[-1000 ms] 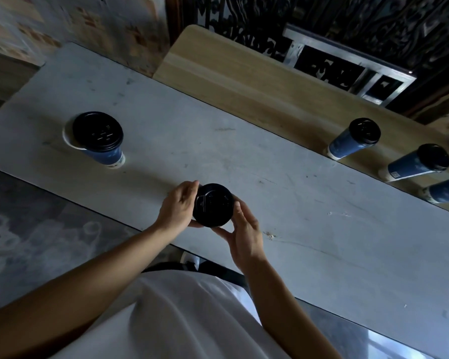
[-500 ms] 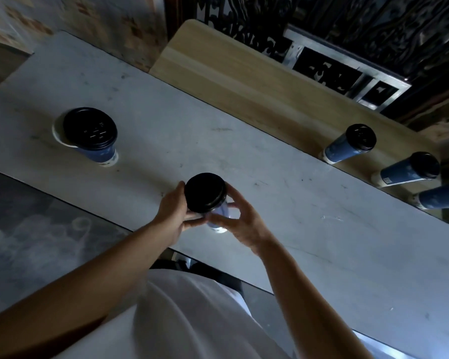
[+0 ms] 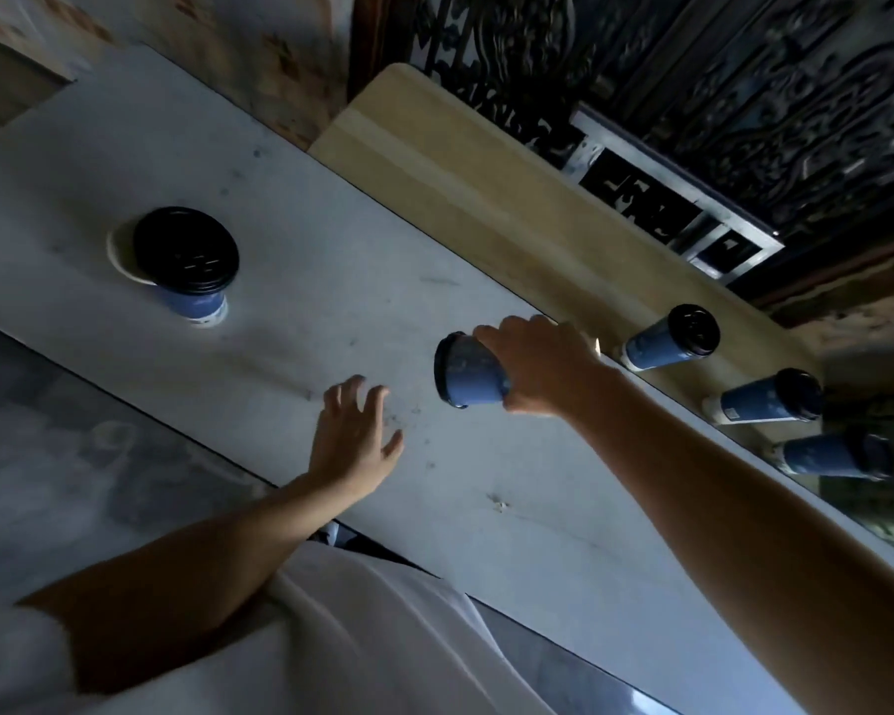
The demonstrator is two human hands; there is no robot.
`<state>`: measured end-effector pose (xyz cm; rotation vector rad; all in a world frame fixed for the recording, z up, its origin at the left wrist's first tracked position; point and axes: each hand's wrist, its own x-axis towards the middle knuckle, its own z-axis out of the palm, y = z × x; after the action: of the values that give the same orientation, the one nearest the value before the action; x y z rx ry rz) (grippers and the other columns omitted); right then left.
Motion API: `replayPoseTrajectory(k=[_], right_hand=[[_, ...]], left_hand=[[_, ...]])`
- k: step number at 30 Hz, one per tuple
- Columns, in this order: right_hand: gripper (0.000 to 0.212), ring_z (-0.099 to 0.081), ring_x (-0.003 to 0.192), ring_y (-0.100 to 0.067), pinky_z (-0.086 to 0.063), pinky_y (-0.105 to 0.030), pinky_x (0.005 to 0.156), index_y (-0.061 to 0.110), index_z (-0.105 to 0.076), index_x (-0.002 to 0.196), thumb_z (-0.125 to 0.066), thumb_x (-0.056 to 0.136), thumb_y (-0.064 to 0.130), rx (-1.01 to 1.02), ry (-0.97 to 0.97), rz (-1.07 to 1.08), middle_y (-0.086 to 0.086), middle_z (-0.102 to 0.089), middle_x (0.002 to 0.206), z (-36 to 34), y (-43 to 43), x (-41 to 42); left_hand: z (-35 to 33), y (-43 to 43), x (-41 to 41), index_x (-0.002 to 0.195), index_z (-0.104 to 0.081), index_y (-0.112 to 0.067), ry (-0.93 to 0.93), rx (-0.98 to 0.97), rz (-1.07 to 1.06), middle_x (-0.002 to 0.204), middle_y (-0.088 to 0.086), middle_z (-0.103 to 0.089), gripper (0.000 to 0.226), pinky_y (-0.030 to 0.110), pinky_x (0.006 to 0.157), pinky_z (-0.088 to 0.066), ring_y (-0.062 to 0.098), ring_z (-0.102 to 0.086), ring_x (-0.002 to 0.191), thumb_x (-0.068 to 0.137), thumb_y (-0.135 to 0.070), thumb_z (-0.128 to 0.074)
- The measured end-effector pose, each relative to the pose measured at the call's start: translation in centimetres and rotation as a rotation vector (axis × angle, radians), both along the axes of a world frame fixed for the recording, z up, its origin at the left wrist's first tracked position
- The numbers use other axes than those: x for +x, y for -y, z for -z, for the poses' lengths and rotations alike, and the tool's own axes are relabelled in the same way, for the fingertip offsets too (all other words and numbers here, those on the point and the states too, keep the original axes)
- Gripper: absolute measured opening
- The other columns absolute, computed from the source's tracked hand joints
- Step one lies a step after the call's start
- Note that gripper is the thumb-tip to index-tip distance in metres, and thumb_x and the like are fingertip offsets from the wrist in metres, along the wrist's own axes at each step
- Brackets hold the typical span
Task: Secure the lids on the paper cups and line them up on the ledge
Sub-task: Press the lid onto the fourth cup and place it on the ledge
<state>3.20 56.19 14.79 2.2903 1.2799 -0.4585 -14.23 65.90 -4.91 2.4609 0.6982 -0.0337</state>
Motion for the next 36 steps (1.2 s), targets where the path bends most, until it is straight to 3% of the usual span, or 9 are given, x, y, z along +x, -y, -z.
replayPoseTrajectory(k=[2,5,8,11,18,25,31,36], right_hand=[[0.066,-0.054,0.115,-0.029,-0.039,-0.037,0.078,0.035,-0.039,0.137,-0.070,0.079,0.036,-0.118,0.124,-0.069,-0.001,-0.054,0.123,-1.8,-0.7,1.0],[0.063,-0.053,0.114,-0.030,-0.040,-0.043,0.089,0.034,-0.042,0.134,-0.070,0.077,0.033,-0.229,0.242,-0.115,-0.003,-0.054,0.121,-3.4,-1.5,1.7],[0.055,-0.053,0.111,-0.028,-0.040,-0.042,0.089,0.024,-0.047,0.126,-0.070,0.076,0.026,-0.230,0.299,-0.154,-0.002,-0.056,0.118,-4.0,-1.9,1.3],[0.048,-0.053,0.112,-0.026,-0.038,-0.040,0.090,0.022,-0.049,0.122,-0.067,0.077,0.026,-0.291,0.298,-0.193,-0.002,-0.056,0.118,-4.2,-2.4,0.4],[0.046,-0.054,0.112,-0.029,-0.040,-0.042,0.091,0.023,-0.049,0.121,-0.065,0.079,0.030,-0.329,0.263,-0.167,-0.004,-0.058,0.117,-5.2,-3.4,-0.2],[0.046,-0.055,0.109,-0.028,-0.039,-0.040,0.086,0.023,-0.051,0.121,-0.065,0.078,0.029,-0.372,0.280,-0.176,-0.003,-0.058,0.114,-6.0,-4.0,-0.3],[0.049,-0.055,0.110,-0.028,-0.033,-0.037,0.079,0.022,-0.050,0.122,-0.069,0.077,0.031,-0.370,0.230,-0.140,-0.003,-0.059,0.116,-6.7,-4.0,-0.8],[0.048,-0.056,0.106,-0.027,-0.033,-0.036,0.077,0.023,-0.052,0.119,-0.071,0.075,0.032,-0.369,0.203,-0.139,-0.002,-0.060,0.112,-6.9,-3.9,-0.9]], left_hand=[[1.8,0.0,-0.9,0.140,-0.047,-0.008,-0.108,0.135,0.171,0.149,0.026,-0.037,0.085,0.054,0.099,-0.046,0.049,-0.039,0.133,0.074,-0.056,-0.069],[3.6,0.2,-1.6,0.145,-0.046,-0.007,-0.176,0.220,0.339,0.156,0.027,-0.032,0.098,0.060,0.109,-0.035,0.049,-0.031,0.139,0.069,-0.065,-0.067],[4.0,0.7,-2.0,0.144,-0.047,-0.004,-0.192,0.241,0.354,0.155,0.028,-0.035,0.095,0.057,0.111,-0.026,0.048,-0.029,0.139,0.072,-0.065,-0.055],[5.0,0.9,-2.4,0.152,-0.034,-0.005,-0.180,0.262,0.354,0.161,0.026,-0.023,0.097,0.056,0.115,-0.022,0.048,-0.024,0.147,0.079,-0.068,-0.042],[6.5,1.1,-2.6,0.156,-0.021,-0.008,-0.070,0.239,0.320,0.165,0.021,-0.009,0.099,0.057,0.121,-0.018,0.043,-0.007,0.152,0.082,-0.069,-0.044],[6.9,0.8,-2.7,0.155,-0.027,-0.021,-0.051,0.246,0.345,0.166,0.021,-0.008,0.090,0.057,0.121,-0.015,0.044,-0.005,0.152,0.082,-0.070,-0.046],[7.0,0.9,-2.6,0.154,-0.032,-0.021,-0.011,0.283,0.334,0.164,0.023,-0.013,0.087,0.057,0.119,-0.014,0.046,-0.010,0.151,0.082,-0.069,-0.044],[6.8,0.9,-2.5,0.152,-0.034,-0.023,0.006,0.318,0.329,0.164,0.022,-0.013,0.087,0.065,0.119,-0.009,0.047,-0.008,0.151,0.080,-0.070,-0.044]])
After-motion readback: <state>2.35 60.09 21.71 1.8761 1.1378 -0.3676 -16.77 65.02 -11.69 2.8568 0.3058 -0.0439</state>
